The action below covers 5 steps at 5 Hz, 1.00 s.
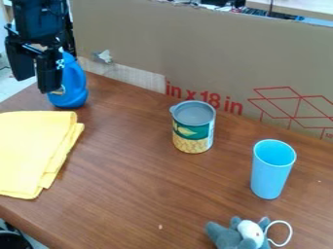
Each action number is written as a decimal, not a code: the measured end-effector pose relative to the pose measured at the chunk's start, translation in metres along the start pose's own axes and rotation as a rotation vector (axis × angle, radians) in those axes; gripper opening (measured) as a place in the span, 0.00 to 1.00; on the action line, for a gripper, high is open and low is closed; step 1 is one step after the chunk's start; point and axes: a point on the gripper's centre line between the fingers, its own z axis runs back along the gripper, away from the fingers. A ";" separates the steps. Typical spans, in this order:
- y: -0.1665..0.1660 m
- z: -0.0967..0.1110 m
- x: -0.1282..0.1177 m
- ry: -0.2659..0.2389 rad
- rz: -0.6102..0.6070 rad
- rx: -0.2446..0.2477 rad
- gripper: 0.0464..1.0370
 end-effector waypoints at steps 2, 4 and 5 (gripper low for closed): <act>0.007 0.011 0.018 -0.024 0.074 -0.056 0.97; 0.035 0.033 0.036 -0.033 0.194 -0.075 0.97; 0.053 0.035 0.048 -0.012 0.219 -0.031 0.97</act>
